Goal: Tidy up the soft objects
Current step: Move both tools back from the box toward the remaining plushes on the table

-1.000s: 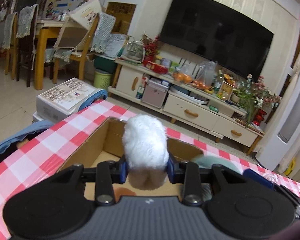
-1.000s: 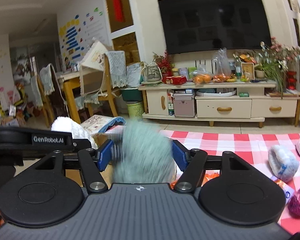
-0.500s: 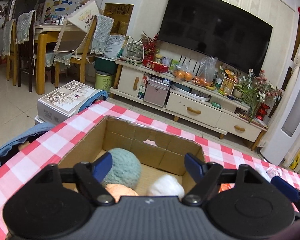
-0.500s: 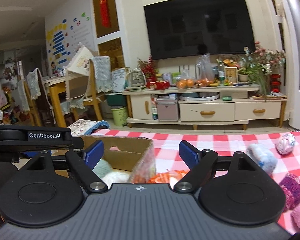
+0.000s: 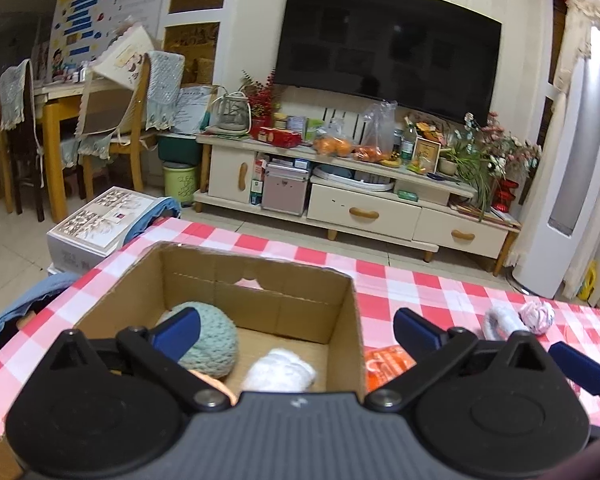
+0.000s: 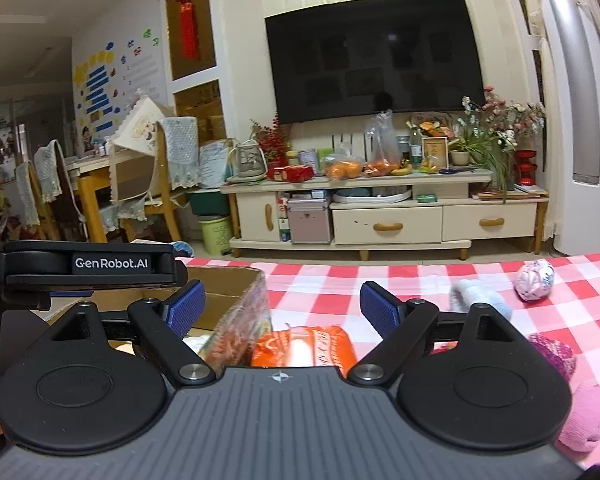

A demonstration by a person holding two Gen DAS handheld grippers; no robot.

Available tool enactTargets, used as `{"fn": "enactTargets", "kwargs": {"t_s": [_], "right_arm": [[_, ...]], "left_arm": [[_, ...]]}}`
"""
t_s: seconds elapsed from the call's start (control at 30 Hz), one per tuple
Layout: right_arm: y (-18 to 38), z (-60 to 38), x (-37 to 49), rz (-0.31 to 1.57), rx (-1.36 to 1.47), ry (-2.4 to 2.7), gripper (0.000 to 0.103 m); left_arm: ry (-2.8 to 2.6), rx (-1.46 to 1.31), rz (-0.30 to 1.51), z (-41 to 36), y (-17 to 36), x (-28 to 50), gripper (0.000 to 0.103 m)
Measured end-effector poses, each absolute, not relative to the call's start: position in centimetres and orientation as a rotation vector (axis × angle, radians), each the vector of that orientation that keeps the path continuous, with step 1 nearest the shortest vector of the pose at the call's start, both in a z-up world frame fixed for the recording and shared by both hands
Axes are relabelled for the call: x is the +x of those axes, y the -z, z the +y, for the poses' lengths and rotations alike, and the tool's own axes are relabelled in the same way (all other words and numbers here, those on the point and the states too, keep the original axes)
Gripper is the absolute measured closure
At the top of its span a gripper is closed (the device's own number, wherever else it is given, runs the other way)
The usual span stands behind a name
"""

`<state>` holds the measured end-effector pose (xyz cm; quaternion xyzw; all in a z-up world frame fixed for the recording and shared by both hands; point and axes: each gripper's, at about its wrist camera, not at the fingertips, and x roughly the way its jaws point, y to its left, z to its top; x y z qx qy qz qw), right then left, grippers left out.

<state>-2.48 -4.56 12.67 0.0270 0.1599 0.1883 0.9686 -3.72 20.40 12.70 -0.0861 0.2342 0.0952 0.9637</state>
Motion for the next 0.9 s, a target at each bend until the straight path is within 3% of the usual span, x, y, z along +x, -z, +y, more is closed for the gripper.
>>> {"fn": "enactTargets", "kwargs": {"t_s": [0.9], "right_arm": [[-11.5, -4.4, -3.0, 0.353, 0.102, -0.248, 0.000]], "left_arm": [[-0.143, -0.087, 0.518, 15.7, -11.9, -2.9, 0.001]]}}
